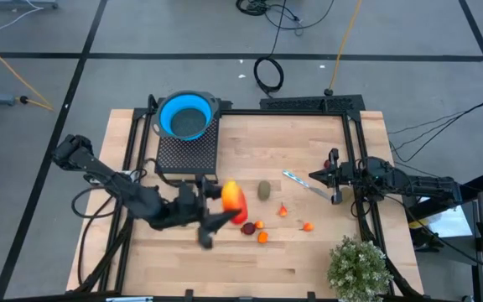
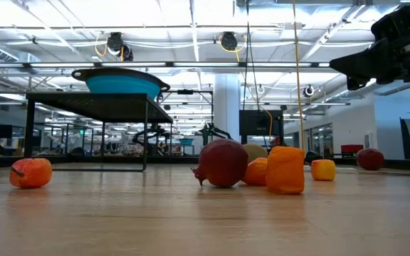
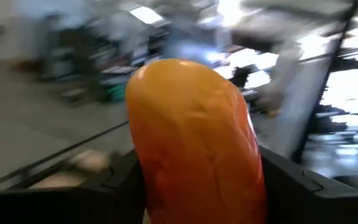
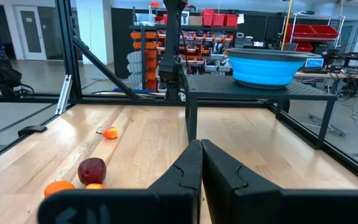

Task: Pick & Place Fruit
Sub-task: Put the orange mango into the blue strainer bowl on the shelf

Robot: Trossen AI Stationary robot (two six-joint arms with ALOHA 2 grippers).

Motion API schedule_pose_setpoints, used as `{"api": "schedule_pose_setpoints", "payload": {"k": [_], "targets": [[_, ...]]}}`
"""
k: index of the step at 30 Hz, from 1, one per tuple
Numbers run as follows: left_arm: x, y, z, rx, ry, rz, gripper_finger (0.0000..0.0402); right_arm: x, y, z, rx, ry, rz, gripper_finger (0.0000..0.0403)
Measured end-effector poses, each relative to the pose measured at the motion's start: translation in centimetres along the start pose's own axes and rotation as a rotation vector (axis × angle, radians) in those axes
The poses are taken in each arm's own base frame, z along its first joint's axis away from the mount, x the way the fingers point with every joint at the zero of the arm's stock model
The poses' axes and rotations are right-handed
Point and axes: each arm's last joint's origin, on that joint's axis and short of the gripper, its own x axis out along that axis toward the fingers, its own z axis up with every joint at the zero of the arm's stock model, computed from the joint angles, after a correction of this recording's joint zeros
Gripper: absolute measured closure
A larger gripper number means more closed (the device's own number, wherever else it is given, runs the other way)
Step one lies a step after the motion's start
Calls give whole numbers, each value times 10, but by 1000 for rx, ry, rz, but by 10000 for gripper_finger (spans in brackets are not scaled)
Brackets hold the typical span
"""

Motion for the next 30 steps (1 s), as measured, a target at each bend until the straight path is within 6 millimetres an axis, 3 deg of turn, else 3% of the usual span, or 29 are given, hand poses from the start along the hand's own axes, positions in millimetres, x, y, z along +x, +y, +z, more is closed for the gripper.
{"api": "schedule_pose_setpoints", "payload": {"k": [7,18,30], "targets": [[4,19,-16,93,90,319,167,0,0,0,0,0,0,403],[25,59,-10,373,97,668,170,0,0,0,-2,0,0,403],[54,103,44,552,128,878,170,0,0,0,-18,0,0,403]]}}
